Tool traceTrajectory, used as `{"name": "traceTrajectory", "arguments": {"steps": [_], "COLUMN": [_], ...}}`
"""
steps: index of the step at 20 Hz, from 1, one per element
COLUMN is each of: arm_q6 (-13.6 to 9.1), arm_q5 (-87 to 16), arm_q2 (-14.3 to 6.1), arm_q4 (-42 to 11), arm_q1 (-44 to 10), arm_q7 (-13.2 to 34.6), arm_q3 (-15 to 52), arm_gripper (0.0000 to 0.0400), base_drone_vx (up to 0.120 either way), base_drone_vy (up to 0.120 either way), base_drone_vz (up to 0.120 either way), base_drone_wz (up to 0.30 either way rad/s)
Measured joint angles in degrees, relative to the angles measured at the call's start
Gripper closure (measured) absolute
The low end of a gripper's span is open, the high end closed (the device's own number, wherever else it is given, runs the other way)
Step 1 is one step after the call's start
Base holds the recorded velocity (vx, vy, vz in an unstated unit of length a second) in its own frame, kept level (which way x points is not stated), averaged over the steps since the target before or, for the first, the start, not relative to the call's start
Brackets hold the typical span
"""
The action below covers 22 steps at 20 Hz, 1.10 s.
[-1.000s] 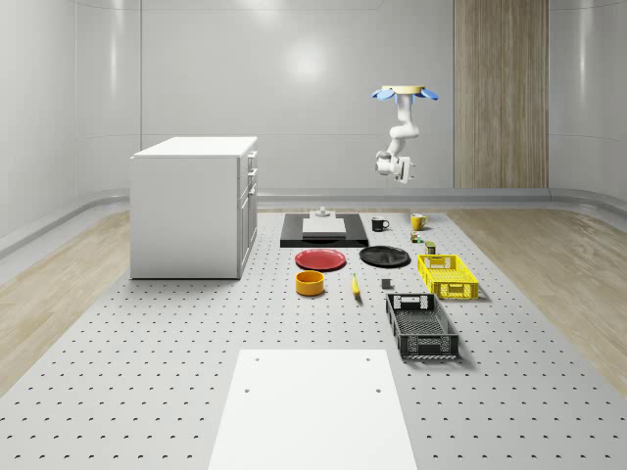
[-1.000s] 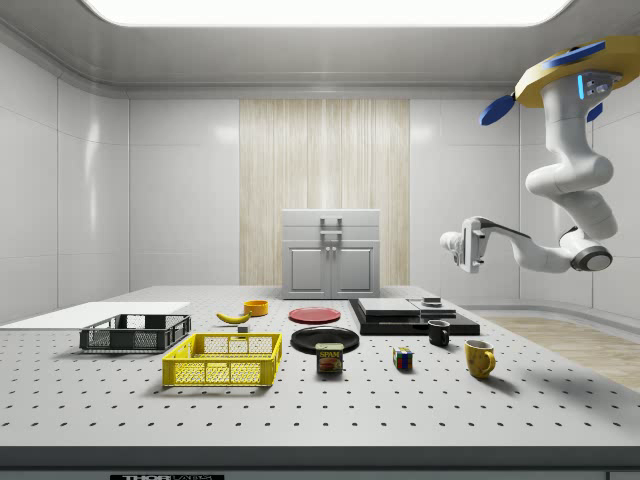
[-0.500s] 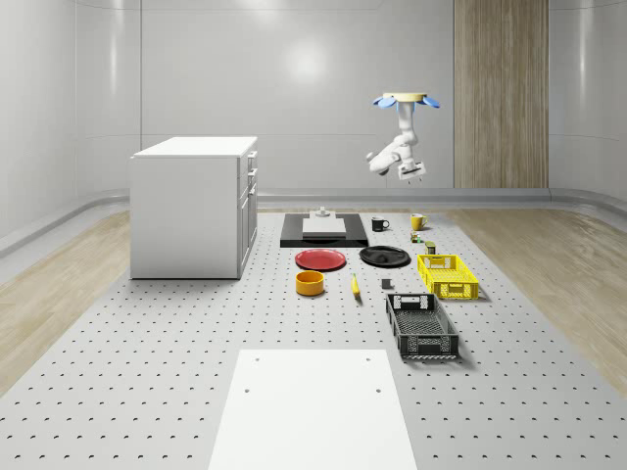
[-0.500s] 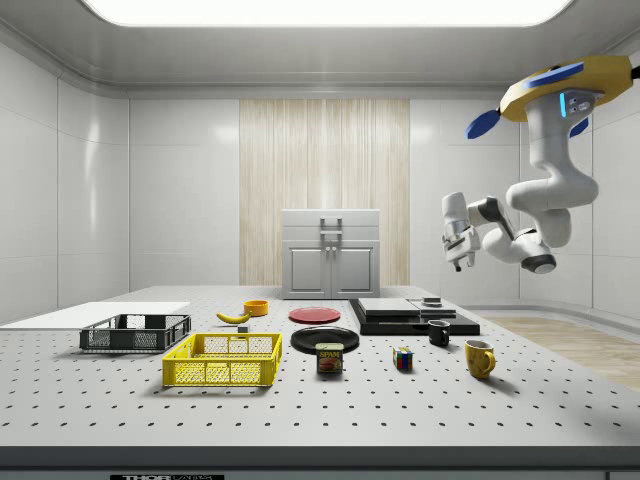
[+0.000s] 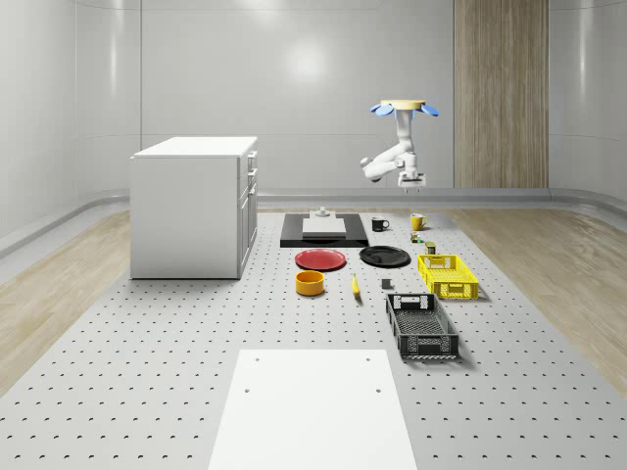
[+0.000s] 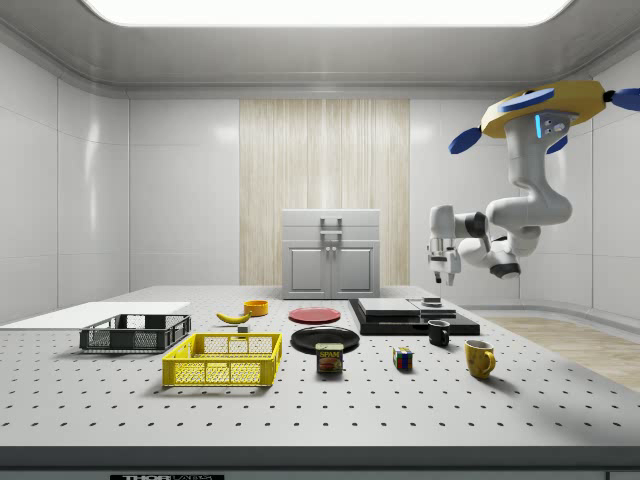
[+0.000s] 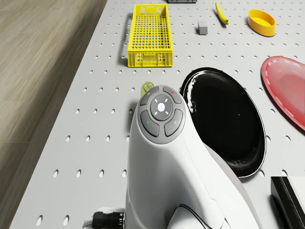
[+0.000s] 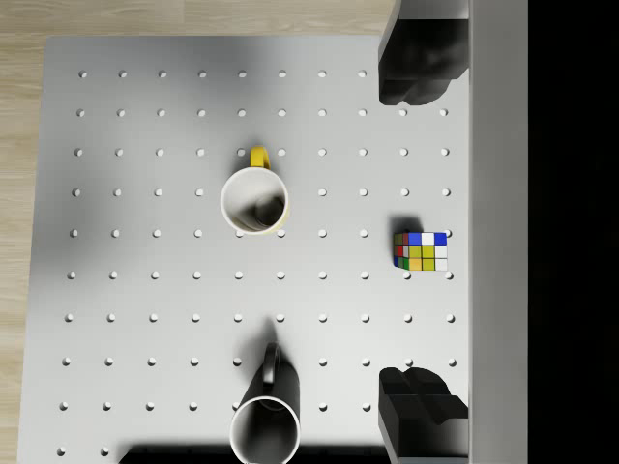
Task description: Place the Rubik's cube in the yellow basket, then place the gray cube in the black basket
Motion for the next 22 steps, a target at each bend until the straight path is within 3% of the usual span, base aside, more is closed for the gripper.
{"name": "traceTrajectory", "arguments": {"steps": [17,22], "arm_q6": [3.49,4.78], "arm_q5": [2.04,2.79], "arm_q2": [-5.51,-6.95], "arm_q4": [0.24,0.34], "arm_q1": [-3.65,-4.19], "arm_q7": [2.96,3.46], "arm_q3": [2.54,3.02], "arm_gripper": [0.0000,0.0000], "base_drone_vx": [0.120,0.016], "base_drone_vy": [0.000,0.000], "base_drone_vz": [-0.120,-0.120], "base_drone_wz": [0.000,0.000]}}
